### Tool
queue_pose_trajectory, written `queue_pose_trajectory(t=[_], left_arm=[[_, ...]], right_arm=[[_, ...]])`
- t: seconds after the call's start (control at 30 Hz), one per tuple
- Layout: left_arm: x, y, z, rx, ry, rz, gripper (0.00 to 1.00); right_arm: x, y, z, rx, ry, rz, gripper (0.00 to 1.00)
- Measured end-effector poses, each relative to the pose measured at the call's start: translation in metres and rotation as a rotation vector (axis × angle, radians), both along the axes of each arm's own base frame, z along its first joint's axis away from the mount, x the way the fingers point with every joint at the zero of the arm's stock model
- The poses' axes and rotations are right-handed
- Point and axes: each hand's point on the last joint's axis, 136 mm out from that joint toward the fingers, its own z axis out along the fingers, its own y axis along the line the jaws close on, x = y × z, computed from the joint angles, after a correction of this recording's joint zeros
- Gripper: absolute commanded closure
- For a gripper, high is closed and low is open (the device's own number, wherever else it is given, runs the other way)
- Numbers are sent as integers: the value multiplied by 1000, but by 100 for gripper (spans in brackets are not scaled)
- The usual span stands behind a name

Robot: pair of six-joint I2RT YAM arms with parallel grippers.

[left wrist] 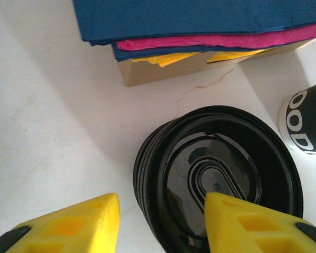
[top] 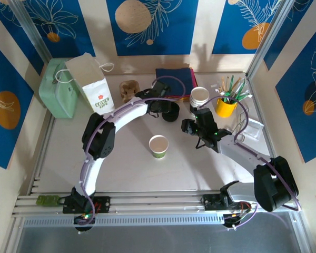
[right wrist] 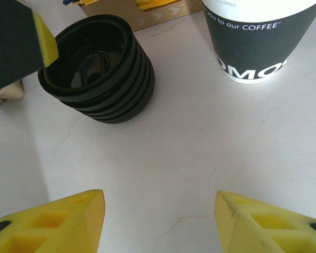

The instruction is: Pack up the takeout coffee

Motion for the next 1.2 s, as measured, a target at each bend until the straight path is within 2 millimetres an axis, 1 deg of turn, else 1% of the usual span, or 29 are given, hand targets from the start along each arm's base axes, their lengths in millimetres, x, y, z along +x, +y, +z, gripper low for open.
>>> queue_pose_trajectory(t=[0.23, 0.47, 0.67, 0.83, 1.2], left_arm=[[-4, -4, -11, 18, 23, -9, 66], [-5, -2, -12, 25, 32, -8, 67], [-5, -3, -9, 24, 30, -8, 72], [-2, -7, -1, 15, 14, -14, 73], [-6, -8, -3, 24, 26, -19, 72]], right_arm=[[-1, -2, -2, -3, 8, -4, 43], [-1, -3, -2, 2, 11, -9, 43], [0, -4, -2, 9, 14, -13, 43], [-1, -4, -2, 17, 20, -11, 42], [3, -5, 2, 29, 20, -17, 42]])
